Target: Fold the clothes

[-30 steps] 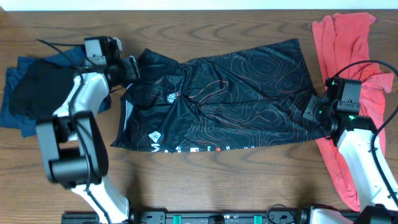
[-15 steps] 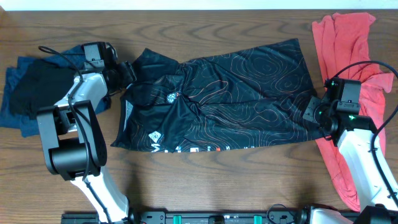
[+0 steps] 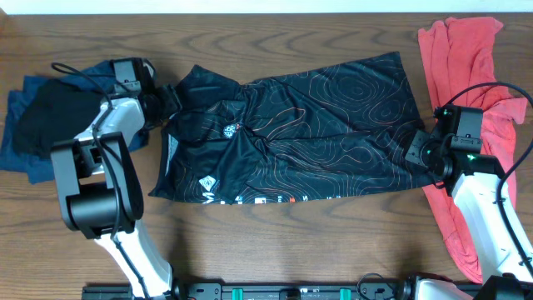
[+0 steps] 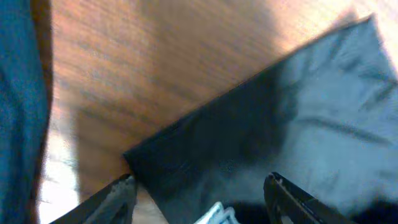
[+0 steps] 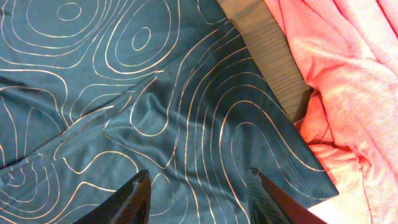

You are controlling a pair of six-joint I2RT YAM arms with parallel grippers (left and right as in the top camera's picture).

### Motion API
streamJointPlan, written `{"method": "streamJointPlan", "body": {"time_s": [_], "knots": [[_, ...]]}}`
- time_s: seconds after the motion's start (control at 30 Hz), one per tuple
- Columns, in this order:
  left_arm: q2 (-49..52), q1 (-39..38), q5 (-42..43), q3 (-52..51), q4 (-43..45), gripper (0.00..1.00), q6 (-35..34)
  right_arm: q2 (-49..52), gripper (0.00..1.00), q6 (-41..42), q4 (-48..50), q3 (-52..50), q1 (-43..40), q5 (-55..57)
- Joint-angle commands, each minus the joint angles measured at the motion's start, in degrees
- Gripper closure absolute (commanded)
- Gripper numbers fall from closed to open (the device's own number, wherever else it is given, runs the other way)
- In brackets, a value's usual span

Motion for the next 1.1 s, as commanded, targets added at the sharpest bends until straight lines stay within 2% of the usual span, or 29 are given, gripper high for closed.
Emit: {"method": "streamJointPlan", "body": {"time_s": [0.0,0.4,0.43,0.5,0.57,0.67,0.7,1.07], "knots": [[3.65,-0.50,-0.02,-0.61,-0.76,0.32,-1.44,-0.31,0.51,-1.07,-0.07,0.07,0.42,-0.15],[4.13,-7.69,1.60,-0.59,1.22,0.32,-1.38,-0.31,0.51,-1.07,0.44,0.07,0.42,-0.15],[4.13,-8.02,1.57,-0.61,1.62,0.36,-1.38,-0.31,0.51,-1.07,0.44,0.07,0.42,-0.15],[4.13,-8.26,1.53,-0.59,1.86,0.54,-1.40,-0.31,0.51,-1.07,0.46,0.07,0.42,-0.15],[4.13,-8.26,1.53,-0.59,1.79,0.65,-1.40,-0.31,0.51,-1.07,0.52,0.07,0.42,-0.13],[4.07,-8.20,1.68,-0.52,1.70,0.90,-1.42,-0.31,0.53,-1.09,1.05,0.07,0.42,0.04],[3.91,-8.22,1.99,-0.42,1.51,0.93,-1.40,-0.31,0.54,-1.09,1.29,0.07,0.42,0.02],[-6.14,-8.22,2.71,-0.15,1.14,0.94,-1.40,-0.15,0.53,-5.38,6.97,0.07,0.42,0.02]]}}
